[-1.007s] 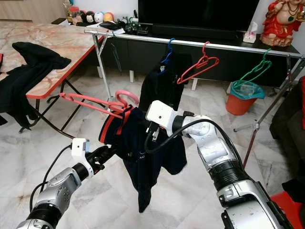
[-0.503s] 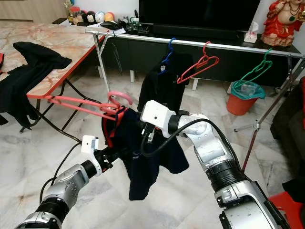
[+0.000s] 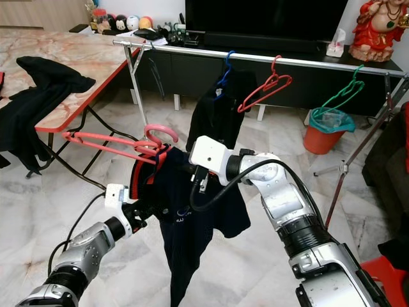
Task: Hang hanger
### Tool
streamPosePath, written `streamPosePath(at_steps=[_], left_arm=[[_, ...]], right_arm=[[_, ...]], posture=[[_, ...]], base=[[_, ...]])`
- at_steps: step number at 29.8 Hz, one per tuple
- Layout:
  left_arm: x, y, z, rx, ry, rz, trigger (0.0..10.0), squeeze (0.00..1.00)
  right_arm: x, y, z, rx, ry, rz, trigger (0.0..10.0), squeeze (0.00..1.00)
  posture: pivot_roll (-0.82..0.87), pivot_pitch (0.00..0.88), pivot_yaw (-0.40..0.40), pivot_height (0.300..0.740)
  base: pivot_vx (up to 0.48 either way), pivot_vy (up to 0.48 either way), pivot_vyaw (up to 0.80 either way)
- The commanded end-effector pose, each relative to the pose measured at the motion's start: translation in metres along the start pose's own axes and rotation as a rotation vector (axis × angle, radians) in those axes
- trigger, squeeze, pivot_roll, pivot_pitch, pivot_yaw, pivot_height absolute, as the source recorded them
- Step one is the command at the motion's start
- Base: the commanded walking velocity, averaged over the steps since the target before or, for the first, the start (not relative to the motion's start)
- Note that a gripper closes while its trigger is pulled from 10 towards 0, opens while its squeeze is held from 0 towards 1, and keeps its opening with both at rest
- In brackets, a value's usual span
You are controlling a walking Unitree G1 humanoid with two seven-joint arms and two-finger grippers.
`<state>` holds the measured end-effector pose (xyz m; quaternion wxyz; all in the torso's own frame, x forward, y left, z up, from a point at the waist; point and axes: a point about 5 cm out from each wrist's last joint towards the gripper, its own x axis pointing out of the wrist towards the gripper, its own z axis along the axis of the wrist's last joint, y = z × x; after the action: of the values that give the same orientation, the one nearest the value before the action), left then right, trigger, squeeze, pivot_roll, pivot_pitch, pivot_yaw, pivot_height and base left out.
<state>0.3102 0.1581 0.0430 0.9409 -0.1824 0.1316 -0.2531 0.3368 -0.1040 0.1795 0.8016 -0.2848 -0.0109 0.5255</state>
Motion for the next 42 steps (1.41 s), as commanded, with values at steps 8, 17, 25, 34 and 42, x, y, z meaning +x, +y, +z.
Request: streamPosePath(at_steps=[8, 17, 25, 34, 42], left_arm=[[-0.017, 0.018, -0.009, 0.011, 0.017, 0.114, 10.0, 0.0], [-0.016, 0.017, -0.014, -0.002, 0.033, 0.132, 10.0, 0.0], [-0.004, 0.01, -0.008, 0.003, 0.023, 0.091, 10.0, 0.0], [0.0, 0.006, -0.007, -0.003, 0.025, 0.056, 10.0, 0.0], [0.001, 0.005, -0.008, -0.016, 0.024, 0.049, 0.0, 0.0]], right_arm=[[-0.003, -0.004, 0.012, -0.03, -0.044, -0.014, 0.0, 0.0], [-0.003, -0.005, 0.013, -0.034, -0.046, -0.009, 0.0, 0.0], [-0.003, -0.003, 0.014, -0.034, -0.05, 0.011, 0.0, 0.0], [-0.004, -0.001, 0.015, -0.035, -0.053, 0.023, 0.0, 0.0], [-0.004, 0.0, 0.015, -0.033, -0.054, 0.03, 0.0, 0.0]], posture=[[0.02, 0.0, 0.004, 0.74], [0.02, 0.0, 0.003, 0.74], [0.01, 0.0, 0.003, 0.74], [0.01, 0.0, 0.005, 0.74], [0.0, 0.0, 0.005, 0.74]], base=[[0.0, 0.0, 0.0], [0.0, 0.0, 0.0], [0.0, 0.0, 0.0], [0.0, 0.0, 0.0], [0.0, 0.0, 0.0]])
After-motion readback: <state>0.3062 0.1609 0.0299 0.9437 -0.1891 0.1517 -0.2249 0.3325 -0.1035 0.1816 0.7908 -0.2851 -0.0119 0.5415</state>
